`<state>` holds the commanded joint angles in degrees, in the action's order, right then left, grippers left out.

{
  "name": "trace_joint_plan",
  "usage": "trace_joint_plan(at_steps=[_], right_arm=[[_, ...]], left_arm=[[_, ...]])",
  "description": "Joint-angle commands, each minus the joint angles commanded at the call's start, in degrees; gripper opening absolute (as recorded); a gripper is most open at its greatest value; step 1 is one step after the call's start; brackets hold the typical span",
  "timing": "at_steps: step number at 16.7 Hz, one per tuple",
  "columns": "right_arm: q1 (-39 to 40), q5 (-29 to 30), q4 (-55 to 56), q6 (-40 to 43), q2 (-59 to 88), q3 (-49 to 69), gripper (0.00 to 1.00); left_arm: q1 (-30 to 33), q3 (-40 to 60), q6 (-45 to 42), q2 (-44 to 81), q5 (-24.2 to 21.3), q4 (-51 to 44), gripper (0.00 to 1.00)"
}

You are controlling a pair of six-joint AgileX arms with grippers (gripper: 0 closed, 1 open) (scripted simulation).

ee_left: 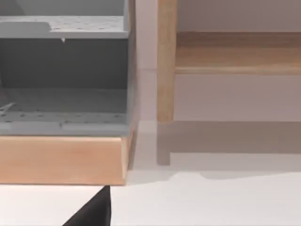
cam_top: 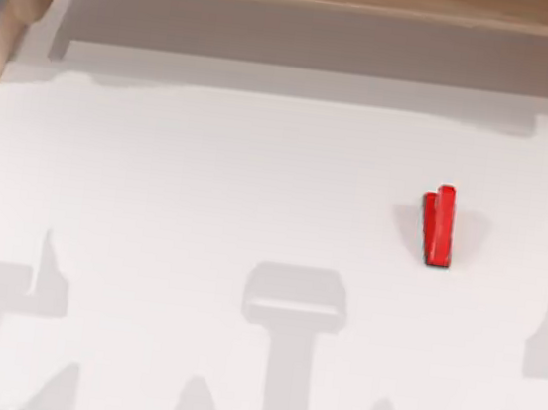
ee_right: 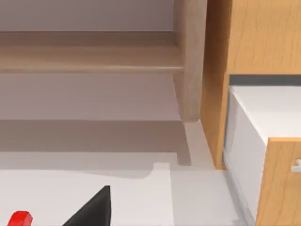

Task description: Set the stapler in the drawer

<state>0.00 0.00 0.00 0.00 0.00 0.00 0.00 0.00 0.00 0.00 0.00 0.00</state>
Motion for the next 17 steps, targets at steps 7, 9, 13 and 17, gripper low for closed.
trace_joint_plan(at_steps=[7, 9, 13, 17], right_arm=[[0.2, 0.0, -2.7, -1.1, 7.3, 5.1, 1.0], [0.5, -0.1, -5.0, -2.0, 13.3, 9.6, 1.0], [1.8, -0.5, -11.0, -4.2, 28.8, 21.5, 1.0], [4.0, -1.1, -18.6, -6.2, 46.7, 35.9, 1.0]], left_arm=[[0.0, 0.0, 0.0, 0.0, 0.0, 0.0, 1.0], [0.0, 0.0, 0.0, 0.0, 0.0, 0.0, 1.0], [0.0, 0.0, 0.0, 0.0, 0.0, 0.0, 1.0], [0.0, 0.0, 0.0, 0.0, 0.0, 0.0, 1.0]])
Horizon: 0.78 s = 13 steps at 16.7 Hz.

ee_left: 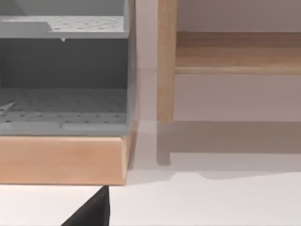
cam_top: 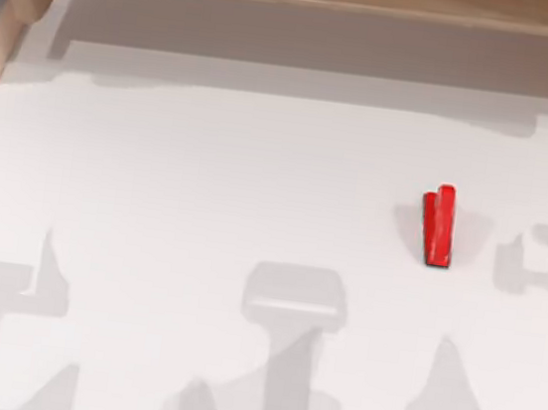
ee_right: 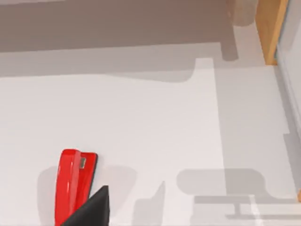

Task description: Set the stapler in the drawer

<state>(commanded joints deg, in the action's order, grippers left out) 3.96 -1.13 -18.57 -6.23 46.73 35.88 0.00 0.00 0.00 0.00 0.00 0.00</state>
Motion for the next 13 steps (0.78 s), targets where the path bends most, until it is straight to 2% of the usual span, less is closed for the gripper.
trace_joint_plan(at_steps=[13], right_arm=[[7.8, -0.2, -30.0, -8.4, 57.8, 49.0, 1.0]], left_arm=[[0.0, 0.0, 0.0, 0.0, 0.0, 0.0, 1.0]])
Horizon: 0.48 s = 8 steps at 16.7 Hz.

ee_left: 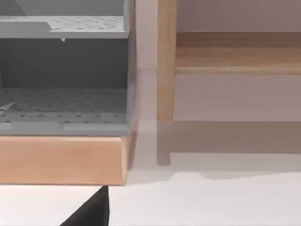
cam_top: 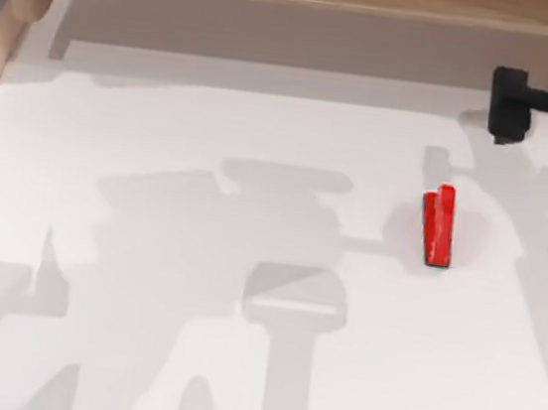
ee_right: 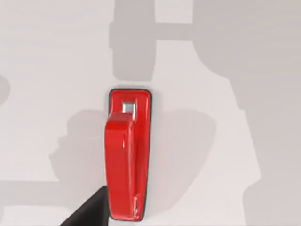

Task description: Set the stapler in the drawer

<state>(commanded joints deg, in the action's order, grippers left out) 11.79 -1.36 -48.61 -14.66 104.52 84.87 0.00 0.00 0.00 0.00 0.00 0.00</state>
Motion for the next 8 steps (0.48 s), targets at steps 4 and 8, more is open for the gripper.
trace_joint_plan(at_steps=[4, 8], right_arm=[[2.2, 0.9, -7.6, -2.7, 12.1, 10.7, 1.0], [4.5, 1.4, -13.6, -5.1, 20.1, 18.1, 1.0]], left_arm=[[0.0, 0.0, 0.0, 0.0, 0.0, 0.0, 1.0], [0.0, 0.0, 0.0, 0.0, 0.0, 0.0, 1.0]])
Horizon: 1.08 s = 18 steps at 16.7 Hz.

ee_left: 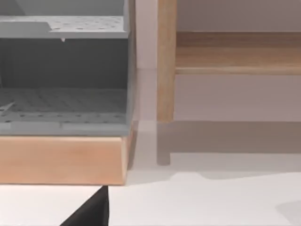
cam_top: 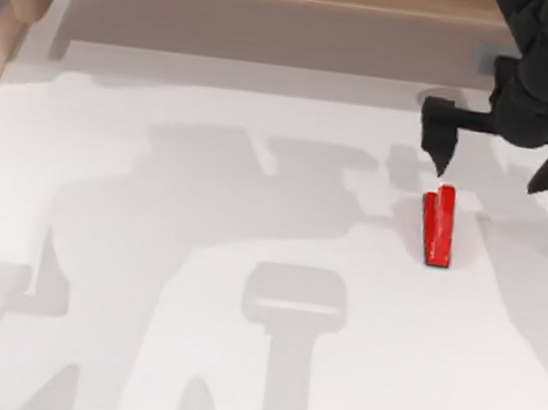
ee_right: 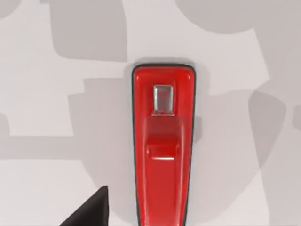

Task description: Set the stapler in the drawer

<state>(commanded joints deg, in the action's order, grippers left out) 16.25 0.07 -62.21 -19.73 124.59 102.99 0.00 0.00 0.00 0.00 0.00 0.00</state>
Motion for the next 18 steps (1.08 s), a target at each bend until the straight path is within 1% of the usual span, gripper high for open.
trace_joint_plan(at_steps=[4, 8, 15, 18], right_arm=[[2.3, 0.0, -4.4, -2.0, 4.3, 4.6, 1.0], [3.7, 0.0, -6.5, -2.9, 6.1, 6.5, 1.0], [3.5, 0.0, -6.3, -2.8, 6.0, 6.3, 1.0], [3.7, 0.0, -2.2, -2.8, 7.1, 3.3, 1.0]], left_arm=[[0.0, 0.0, 0.0, 0.0, 0.0, 0.0, 1.0], [0.0, 0.0, 0.0, 0.0, 0.0, 0.0, 1.0], [0.0, 0.0, 0.0, 0.0, 0.0, 0.0, 1.0], [0.0, 0.0, 0.0, 0.0, 0.0, 0.0, 1.0]])
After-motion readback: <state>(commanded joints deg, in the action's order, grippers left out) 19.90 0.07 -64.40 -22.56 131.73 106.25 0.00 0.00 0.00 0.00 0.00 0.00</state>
